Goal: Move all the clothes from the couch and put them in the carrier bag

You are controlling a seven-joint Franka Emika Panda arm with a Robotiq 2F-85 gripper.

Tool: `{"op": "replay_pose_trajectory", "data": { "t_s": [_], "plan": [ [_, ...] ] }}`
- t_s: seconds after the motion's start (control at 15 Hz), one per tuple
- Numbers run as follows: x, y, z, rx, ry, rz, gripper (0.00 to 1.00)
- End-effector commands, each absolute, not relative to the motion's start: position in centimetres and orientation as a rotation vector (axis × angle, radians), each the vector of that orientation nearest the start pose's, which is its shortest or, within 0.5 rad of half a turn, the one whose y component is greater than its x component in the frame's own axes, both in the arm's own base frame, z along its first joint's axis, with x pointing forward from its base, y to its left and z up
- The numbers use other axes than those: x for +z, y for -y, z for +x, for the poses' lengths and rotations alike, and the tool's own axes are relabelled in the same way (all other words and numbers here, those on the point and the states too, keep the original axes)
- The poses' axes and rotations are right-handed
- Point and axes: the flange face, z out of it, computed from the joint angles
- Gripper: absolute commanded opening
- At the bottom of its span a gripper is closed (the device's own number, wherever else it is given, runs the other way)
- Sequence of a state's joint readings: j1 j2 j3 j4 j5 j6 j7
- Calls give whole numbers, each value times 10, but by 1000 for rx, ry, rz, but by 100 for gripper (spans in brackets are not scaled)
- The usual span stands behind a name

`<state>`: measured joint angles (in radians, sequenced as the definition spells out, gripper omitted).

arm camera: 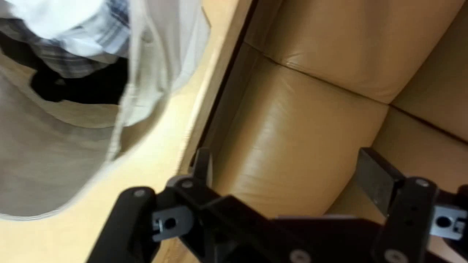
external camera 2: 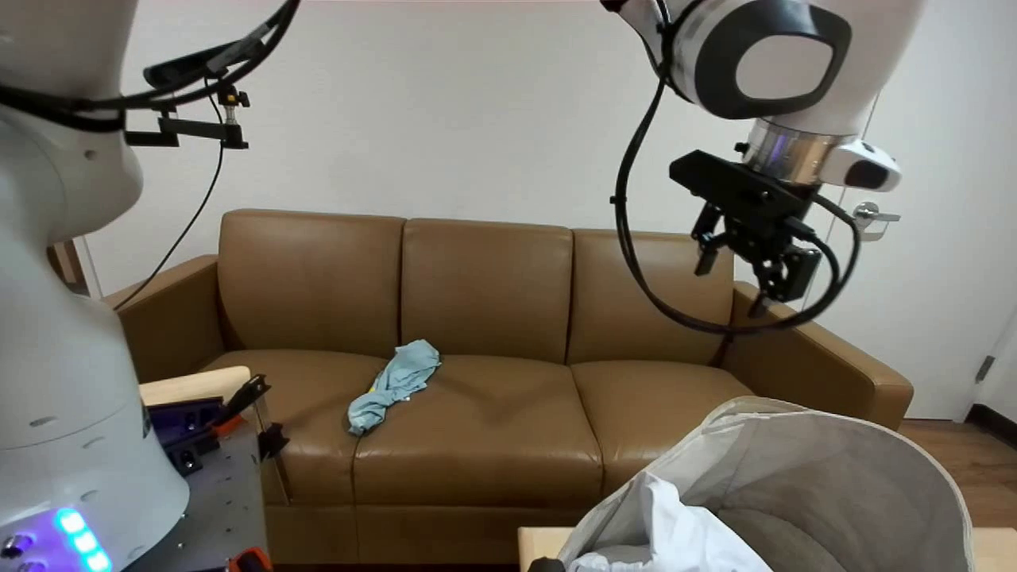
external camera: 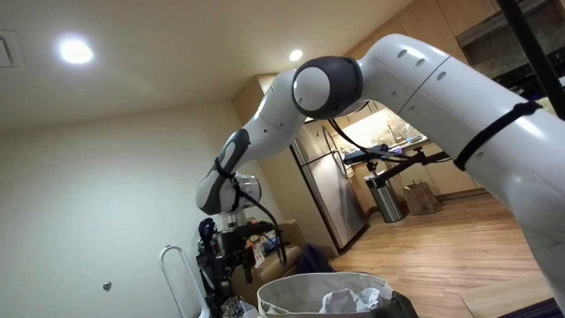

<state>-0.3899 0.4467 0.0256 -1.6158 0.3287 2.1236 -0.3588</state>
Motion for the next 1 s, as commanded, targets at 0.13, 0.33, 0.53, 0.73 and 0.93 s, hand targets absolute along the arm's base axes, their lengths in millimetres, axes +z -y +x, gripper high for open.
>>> {"op": "replay_pose_trajectory", "data": {
  "t_s": [0.13, 0.33, 0.53, 0.73, 0.93],
  "plan": [
    [304, 95, 668, -38, 124, -2777, 100],
    [294, 83, 668, 1, 94, -2791, 100],
    [285, 114, 657, -21, 23, -2797, 100],
    [302, 86, 690, -84, 265, -2872, 100],
    [291, 6, 717, -69, 471, -2801, 100]
  ]
}}
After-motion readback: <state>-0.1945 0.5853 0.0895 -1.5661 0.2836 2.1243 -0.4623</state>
